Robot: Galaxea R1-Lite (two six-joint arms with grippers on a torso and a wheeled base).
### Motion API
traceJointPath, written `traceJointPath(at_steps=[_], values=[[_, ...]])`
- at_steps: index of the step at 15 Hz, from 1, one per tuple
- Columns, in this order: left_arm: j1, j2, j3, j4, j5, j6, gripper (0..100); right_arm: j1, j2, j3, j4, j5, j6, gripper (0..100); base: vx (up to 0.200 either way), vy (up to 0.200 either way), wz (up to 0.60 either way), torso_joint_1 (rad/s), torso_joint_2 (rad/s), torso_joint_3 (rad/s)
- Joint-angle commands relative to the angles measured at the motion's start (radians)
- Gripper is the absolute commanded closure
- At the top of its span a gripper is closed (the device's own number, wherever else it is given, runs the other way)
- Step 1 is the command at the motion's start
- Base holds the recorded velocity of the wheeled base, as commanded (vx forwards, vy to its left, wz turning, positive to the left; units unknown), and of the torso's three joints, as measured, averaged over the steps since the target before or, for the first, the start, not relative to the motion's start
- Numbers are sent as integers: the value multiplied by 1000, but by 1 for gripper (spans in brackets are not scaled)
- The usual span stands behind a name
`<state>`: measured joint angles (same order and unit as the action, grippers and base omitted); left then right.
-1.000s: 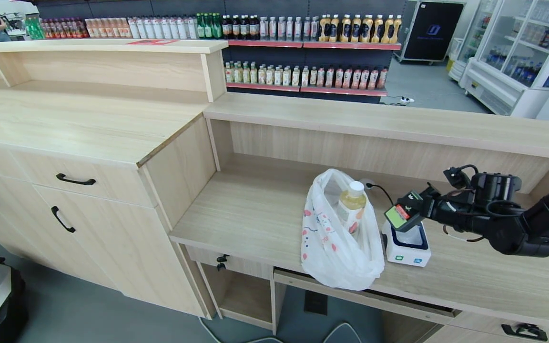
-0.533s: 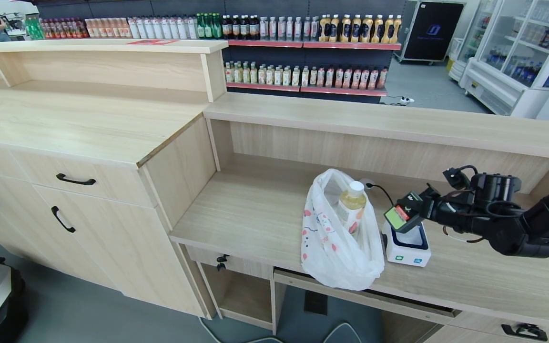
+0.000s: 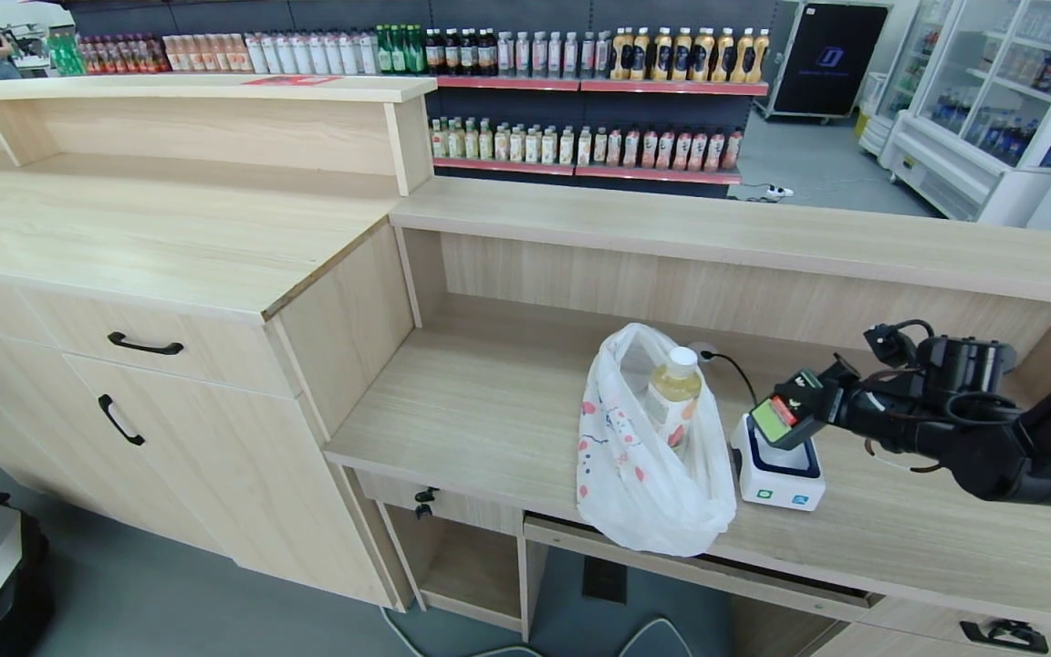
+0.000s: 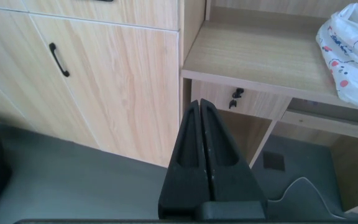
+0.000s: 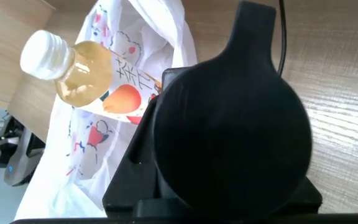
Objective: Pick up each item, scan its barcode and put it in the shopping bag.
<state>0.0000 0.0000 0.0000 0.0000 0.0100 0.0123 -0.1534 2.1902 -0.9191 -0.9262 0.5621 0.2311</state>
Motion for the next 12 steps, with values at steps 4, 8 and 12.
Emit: traceJointPath(at_steps=[4, 8, 12], values=[[0, 0, 0, 0, 1, 0, 100, -66, -150, 26, 1, 78, 5, 100, 0, 0, 0, 0, 0, 0], [0, 0, 0, 0, 1, 0, 100, -209, -349, 82, -22, 73, -253, 100, 0, 0, 0, 0, 0, 0], [0, 0, 0, 0, 1, 0, 100, -371, -463, 379, -388, 84, -532, 100, 0, 0, 0, 0, 0, 0]])
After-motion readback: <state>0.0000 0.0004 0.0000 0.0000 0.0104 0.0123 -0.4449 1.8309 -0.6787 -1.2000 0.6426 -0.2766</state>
